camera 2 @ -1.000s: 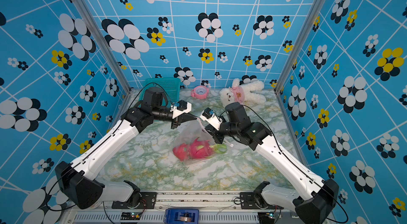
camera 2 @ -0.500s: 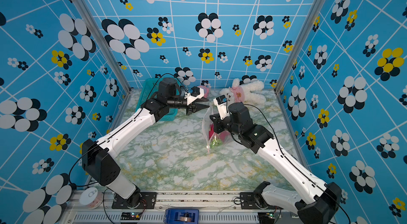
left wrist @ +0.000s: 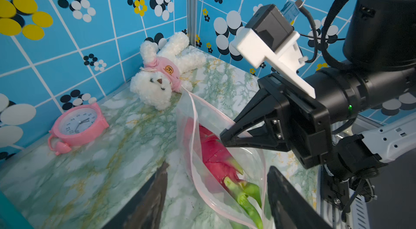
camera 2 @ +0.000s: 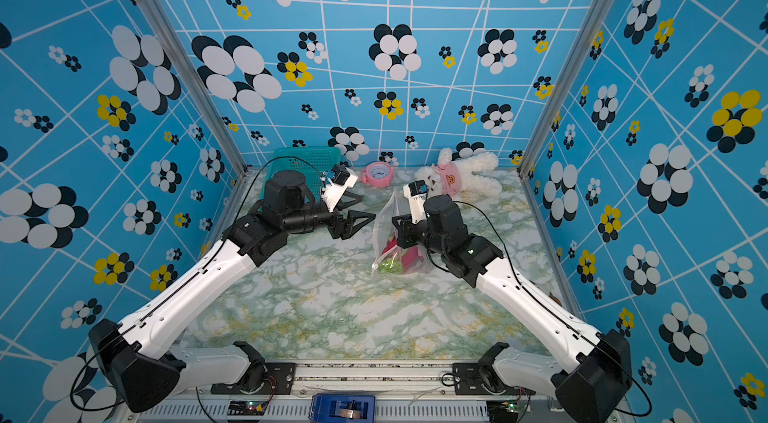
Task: Open the zip-top bag and take out the dragon fruit
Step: Adjust the zipper food storage bag at the center of the board.
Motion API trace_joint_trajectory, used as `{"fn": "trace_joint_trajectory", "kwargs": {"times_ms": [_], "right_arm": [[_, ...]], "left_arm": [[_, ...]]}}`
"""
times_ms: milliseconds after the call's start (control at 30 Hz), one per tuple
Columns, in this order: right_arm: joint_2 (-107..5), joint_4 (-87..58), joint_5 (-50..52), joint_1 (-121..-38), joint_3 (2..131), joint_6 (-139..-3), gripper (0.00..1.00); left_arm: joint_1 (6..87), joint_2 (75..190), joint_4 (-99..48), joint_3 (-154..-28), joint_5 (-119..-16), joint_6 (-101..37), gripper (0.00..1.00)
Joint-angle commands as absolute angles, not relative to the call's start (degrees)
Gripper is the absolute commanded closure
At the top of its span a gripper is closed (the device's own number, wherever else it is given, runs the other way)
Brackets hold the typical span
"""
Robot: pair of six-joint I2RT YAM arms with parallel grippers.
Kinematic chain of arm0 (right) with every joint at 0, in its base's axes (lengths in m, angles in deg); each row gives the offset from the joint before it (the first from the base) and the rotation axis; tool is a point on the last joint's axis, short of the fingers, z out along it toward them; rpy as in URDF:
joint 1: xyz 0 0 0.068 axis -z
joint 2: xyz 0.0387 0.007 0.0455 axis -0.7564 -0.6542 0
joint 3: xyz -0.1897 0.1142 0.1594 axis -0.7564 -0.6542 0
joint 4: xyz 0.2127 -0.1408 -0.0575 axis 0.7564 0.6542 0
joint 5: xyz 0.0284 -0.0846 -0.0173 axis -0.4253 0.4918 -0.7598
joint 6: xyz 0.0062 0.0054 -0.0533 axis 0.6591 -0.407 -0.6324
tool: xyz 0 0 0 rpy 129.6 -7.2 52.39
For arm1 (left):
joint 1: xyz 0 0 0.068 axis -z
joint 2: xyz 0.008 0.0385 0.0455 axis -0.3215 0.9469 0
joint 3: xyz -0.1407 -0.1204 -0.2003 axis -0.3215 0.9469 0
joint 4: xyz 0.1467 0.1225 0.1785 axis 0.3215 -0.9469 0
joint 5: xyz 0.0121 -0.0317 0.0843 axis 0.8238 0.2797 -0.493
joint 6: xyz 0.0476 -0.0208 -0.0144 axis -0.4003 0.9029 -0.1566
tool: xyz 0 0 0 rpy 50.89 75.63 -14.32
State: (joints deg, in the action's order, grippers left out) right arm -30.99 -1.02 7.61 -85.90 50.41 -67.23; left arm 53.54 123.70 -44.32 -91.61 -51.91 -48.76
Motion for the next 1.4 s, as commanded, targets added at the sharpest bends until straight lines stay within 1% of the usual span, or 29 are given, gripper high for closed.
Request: {"fn": "trace_joint_trajectory", "kwargs": {"times_ms": [0,100,233,300,367,400,433,467,500,567,733,867,1000,1100,1200,1267,1367], "right_arm": [[-31.3,-4.8,7.6,-86.3,50.0,-65.8,1.0],[-31.2,-4.8,7.7,-86.5,50.1,-65.7,1.0],[-30.8,-4.7,8.5,-86.9,50.2,-65.7,1.0],[-30.7,-4.6,8.7,-87.3,50.1,-65.7,1.0],[-30.9,-4.7,8.9,-87.7,50.1,-65.8,1.0],[-30.9,-4.6,9.0,-87.9,50.2,-65.8,1.0],[-30.9,-4.5,9.0,-88.0,50.3,-65.9,1.0],[-30.9,-4.4,9.2,-87.9,50.4,-65.9,1.0],[-30.8,-4.2,9.3,-88.1,50.6,-66.1,1.0],[-30.8,-3.8,9.4,-88.1,50.9,-66.3,1.0],[-32.2,-2.9,7.6,-88.5,53.6,-66.3,1.0],[-34.2,-2.1,5.8,-89.0,57.6,-66.3,1.0],[-36.2,-0.3,4.0,-89.6,62.3,-65.6,1.0],[-36.8,0.5,4.1,-89.8,63.9,-64.3,1.0],[-36.9,0.3,5.6,-89.7,61.4,-63.1,1.0],[-37.6,0.1,5.8,-89.6,58.4,-62.5,1.0],[-39.0,-5.0,5.7,-89.7,51.9,-59.8,1.0]], "left_arm": [[54.4,125.8,-46.4,-89.5,-54.8,-41.4,0.3],[54.9,129.7,-48.6,-92.6,-53.9,-40.5,0.31],[54.8,134.3,-54.6,-96.4,-58.0,-41.6,0.32],[54.5,135.6,-54.0,-96.7,-57.6,-41.0,0.33],[54.6,136.9,-53.4,-97.4,-57.5,-40.0,0.37],[54.6,137.8,-53.7,-98.0,-57.7,-39.4,0.41],[54.5,138.7,-54.1,-98.7,-57.6,-39.1,0.49],[54.5,139.5,-54.9,-99.4,-57.4,-39.0,0.6],[54.4,140.2,-55.9,-100.2,-56.9,-38.7,0.72],[53.9,140.7,-57.6,-101.6,-55.4,-38.6,1.0],[52.0,135.6,-61.6,-102.4,-57.2,-38.0,1.0],[51.0,129.6,-66.2,-102.6,-59.6,-40.6,1.0],[50.7,125.3,-73.3,-108.2,-60.5,-41.9,1.0],[51.0,124.5,-77.2,-112.5,-60.2,-42.2,1.0],[52.4,124.8,-78.4,-113.1,-60.5,-42.2,1.0],[52.8,125.4,-77.6,-110.8,-59.9,-41.1,1.0],[52.8,127.0,-75.2,-106.2,-58.5,-38.7,1.0]]}}
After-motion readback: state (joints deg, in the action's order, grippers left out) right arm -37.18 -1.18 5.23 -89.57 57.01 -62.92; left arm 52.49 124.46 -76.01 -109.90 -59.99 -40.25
